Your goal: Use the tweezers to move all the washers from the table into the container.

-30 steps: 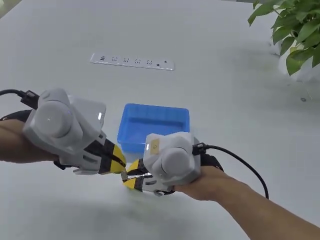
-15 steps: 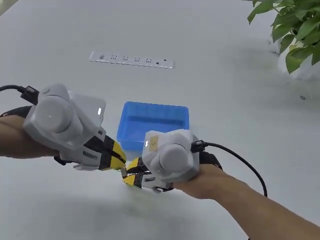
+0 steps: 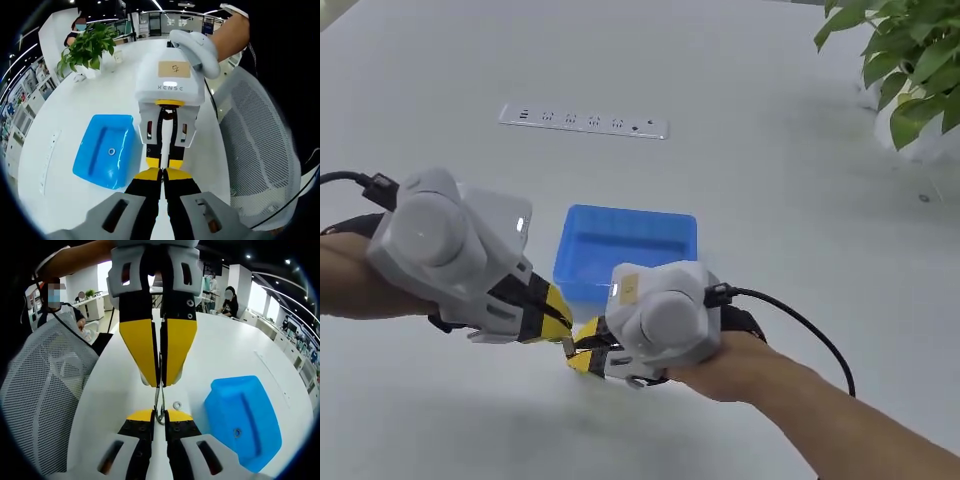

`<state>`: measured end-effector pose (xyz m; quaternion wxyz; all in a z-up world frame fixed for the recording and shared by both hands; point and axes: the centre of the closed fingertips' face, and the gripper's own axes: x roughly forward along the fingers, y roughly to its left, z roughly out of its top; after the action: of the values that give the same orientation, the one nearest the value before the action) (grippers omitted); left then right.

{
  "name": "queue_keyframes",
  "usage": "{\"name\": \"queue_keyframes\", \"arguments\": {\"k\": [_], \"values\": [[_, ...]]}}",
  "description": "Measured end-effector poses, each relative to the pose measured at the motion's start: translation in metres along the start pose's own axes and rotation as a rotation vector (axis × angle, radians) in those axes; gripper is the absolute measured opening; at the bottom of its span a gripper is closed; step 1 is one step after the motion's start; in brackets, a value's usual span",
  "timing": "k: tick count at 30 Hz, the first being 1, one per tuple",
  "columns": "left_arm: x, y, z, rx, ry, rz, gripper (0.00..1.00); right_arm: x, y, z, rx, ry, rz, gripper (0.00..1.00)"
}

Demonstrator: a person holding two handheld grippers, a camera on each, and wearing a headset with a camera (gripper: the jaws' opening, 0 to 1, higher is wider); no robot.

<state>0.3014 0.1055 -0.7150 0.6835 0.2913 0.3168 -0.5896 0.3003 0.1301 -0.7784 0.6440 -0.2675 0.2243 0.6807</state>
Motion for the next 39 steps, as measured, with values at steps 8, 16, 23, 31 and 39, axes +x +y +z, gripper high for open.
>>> {"name": "queue_keyframes", "arguments": {"k": [8, 16, 23, 31, 39], "values": [[-0.005, 0.0, 0.008, -0.004, -0.008, -0.007, 0.06, -0.007, 0.001, 0.005, -0.01, 0.001, 0.0, 0.09], [-0.012, 0.0, 0.02, 0.004, -0.021, -0.001, 0.06, -0.018, -0.001, 0.012, -0.005, -0.008, -0.008, 0.09], [-0.016, 0.0, 0.028, 0.006, -0.028, 0.002, 0.06, -0.027, -0.001, 0.017, -0.01, -0.013, -0.019, 0.09], [-0.022, 0.002, 0.04, 0.018, -0.037, 0.003, 0.06, -0.038, -0.004, 0.023, -0.015, -0.013, -0.028, 0.09], [-0.027, 0.007, 0.057, 0.039, -0.049, 0.009, 0.06, -0.053, -0.011, 0.029, -0.02, -0.011, -0.046, 0.09]]}}
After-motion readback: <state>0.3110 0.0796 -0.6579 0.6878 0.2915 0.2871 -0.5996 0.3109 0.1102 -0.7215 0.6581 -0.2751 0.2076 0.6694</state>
